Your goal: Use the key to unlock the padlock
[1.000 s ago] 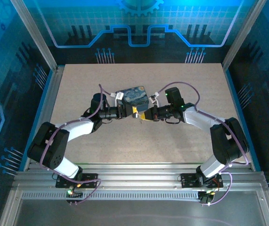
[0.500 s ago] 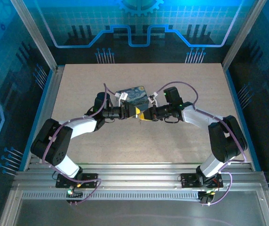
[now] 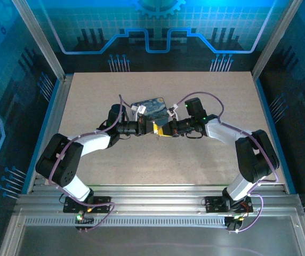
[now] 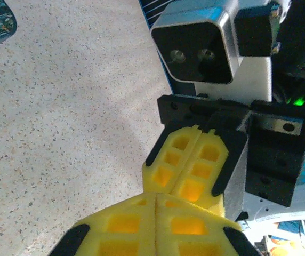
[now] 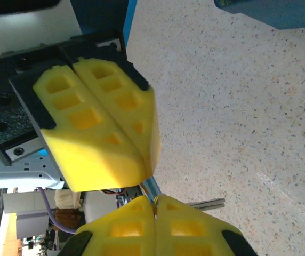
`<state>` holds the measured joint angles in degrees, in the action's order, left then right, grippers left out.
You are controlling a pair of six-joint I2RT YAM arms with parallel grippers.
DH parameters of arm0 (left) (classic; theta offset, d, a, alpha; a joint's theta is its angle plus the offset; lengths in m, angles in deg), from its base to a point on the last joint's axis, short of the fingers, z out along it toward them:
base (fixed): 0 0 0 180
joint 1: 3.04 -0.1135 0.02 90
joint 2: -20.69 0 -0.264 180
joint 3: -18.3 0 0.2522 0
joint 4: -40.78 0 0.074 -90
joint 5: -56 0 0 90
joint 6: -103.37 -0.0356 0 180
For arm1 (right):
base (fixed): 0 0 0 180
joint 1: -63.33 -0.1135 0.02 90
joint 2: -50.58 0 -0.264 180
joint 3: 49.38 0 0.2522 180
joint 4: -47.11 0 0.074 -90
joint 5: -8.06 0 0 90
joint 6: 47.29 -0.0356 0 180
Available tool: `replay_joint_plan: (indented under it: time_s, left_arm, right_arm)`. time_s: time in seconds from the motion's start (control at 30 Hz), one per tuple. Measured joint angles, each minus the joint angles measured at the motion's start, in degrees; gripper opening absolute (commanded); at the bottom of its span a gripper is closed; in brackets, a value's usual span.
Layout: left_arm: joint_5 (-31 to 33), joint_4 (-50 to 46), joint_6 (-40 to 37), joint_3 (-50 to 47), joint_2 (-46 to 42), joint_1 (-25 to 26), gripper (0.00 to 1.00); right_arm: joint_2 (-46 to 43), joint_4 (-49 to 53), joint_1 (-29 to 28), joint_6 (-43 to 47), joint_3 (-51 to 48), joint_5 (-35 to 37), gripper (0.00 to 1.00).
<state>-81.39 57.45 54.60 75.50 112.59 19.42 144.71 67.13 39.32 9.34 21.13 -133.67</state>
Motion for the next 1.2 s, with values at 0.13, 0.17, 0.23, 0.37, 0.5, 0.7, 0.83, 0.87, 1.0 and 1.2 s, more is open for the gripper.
replay_joint_plan:
  time_s: [0.13,0.17,0.23,0.37,0.5,0.7,0.83,0.87,1.0,1.2]
  left_arm:
    - [0.09,-0.22,-0.07,0.04,0.00,0.00,0.00]
    - [0.26,-0.22,-0.04,0.15,0.00,0.00,0.00]
    - [0.92,-0.26,0.00,0.46,0.00,0.00,0.00]
    - [2.08,-0.02,1.53,1.66,0.37,-0.15,0.00]
    - [2.58,2.05,3.98,2.91,1.55,-0.33,0.00]
    - [2.78,4.20,6.32,3.15,1.92,-0.35,0.00]
    - [3.02,5.16,6.95,3.15,1.99,-0.35,0.00]
    - [3.08,5.46,7.08,3.15,2.10,-0.35,0.00]
    - [3.21,6.43,8.35,3.34,3.30,-0.48,0.00]
    - [3.23,8.81,10.14,3.34,4.66,-0.50,0.00]
  right_arm:
    - [0.02,-0.46,0.09,-0.31,-0.02,-0.11,0.09]
    - [0.02,-1.18,0.11,-0.92,-0.22,-0.22,0.14]
    - [0.02,-4.79,0.31,-2.99,-1.44,-0.76,0.22]
    - [-0.04,-16.11,0.50,-9.44,-6.03,-1.07,0.30]
    - [-0.28,-25.97,0.50,-16.63,-11.10,0.28,0.32]
    - [-4.28,-32.44,0.83,-22.01,-13.94,4.37,0.35]
    - [-8.09,-32.83,1.81,-22.58,-14.43,6.86,0.40]
    - [-9.18,-32.72,2.08,-22.51,-14.67,7.50,0.41]
    - [-11.13,-32.17,2.60,-22.10,-14.80,8.81,0.39]
    - [-10.21,-32.13,2.60,-22.38,-14.88,9.40,0.36]
